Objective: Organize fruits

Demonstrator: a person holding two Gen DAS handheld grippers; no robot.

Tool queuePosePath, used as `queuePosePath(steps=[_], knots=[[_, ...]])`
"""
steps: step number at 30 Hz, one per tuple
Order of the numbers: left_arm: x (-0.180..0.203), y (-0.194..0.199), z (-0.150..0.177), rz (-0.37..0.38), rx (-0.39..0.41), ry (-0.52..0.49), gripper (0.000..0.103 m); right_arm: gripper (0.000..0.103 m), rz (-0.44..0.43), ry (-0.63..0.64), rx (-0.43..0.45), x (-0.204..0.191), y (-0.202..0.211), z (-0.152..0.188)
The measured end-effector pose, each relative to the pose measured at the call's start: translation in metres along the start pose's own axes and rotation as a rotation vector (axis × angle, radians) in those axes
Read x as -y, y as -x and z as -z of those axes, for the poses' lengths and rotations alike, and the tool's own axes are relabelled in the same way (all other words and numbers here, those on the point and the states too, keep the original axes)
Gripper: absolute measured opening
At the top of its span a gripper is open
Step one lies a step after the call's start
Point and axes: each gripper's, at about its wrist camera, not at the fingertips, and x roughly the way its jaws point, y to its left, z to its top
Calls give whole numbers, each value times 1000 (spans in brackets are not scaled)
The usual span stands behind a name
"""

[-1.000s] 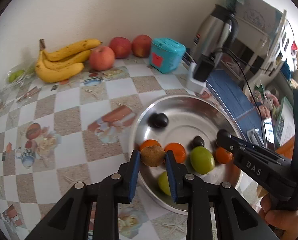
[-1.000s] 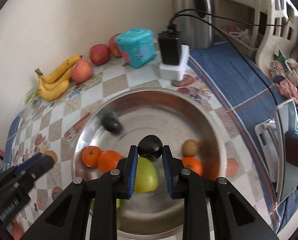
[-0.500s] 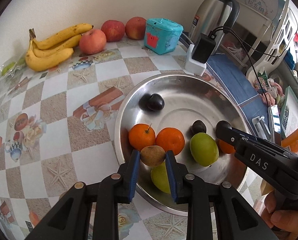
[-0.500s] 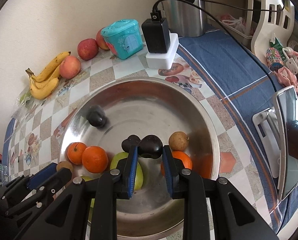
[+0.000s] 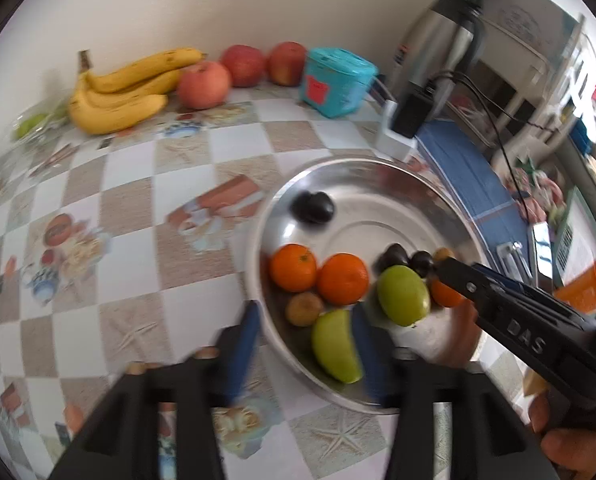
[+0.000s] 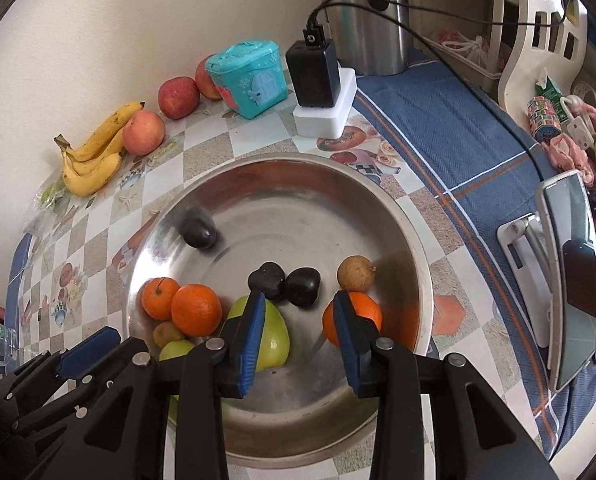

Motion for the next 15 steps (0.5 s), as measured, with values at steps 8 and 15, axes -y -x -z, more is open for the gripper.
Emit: queuePosePath(steps=[8,15], knots=[[-44,9,16,-215,14,113,103,38,3,66,-14,-19,11,13],[-76,23,32,-296,26,184,103,79,0,174,8,-49,19,32]])
